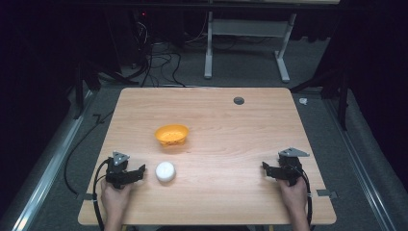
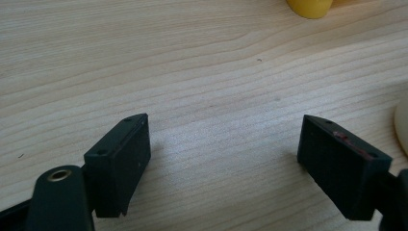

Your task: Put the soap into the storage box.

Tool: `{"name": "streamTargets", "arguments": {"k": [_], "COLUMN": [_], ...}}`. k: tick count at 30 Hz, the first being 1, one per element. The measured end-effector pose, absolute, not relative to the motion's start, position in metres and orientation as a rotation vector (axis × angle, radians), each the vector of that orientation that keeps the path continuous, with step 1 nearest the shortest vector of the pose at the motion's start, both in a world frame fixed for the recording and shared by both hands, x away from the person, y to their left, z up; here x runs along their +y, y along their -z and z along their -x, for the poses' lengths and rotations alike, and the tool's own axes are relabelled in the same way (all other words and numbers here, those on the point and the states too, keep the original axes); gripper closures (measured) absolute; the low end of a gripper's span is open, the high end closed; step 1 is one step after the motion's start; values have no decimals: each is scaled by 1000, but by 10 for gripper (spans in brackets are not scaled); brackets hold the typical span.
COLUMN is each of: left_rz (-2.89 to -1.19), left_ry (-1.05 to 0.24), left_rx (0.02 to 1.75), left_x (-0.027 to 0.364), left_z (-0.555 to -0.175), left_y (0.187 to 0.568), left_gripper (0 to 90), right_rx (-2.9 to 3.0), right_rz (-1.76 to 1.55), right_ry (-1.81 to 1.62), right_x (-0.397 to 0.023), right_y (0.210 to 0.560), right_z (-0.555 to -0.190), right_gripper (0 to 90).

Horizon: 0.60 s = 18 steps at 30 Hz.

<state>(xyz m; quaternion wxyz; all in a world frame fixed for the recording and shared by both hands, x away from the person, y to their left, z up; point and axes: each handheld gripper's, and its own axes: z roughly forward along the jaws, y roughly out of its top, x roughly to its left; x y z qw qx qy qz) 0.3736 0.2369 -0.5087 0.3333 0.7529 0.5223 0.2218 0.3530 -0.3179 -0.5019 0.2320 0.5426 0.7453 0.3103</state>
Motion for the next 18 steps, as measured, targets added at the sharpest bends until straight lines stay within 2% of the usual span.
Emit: {"name": "streamTargets", "arguments": {"k": [18], "left_rz": [-1962], "left_ry": [-574], "left_rx": [1365], "left_x": [237], "left_z": [-374], "left_y": [509], "left_gripper": [196], "right_rx": [2051], "right_rz": [-1488], "right_ry": [-850], "right_x": [-317], "right_y": [502], "right_z": [-353], "right_gripper": [222]}}
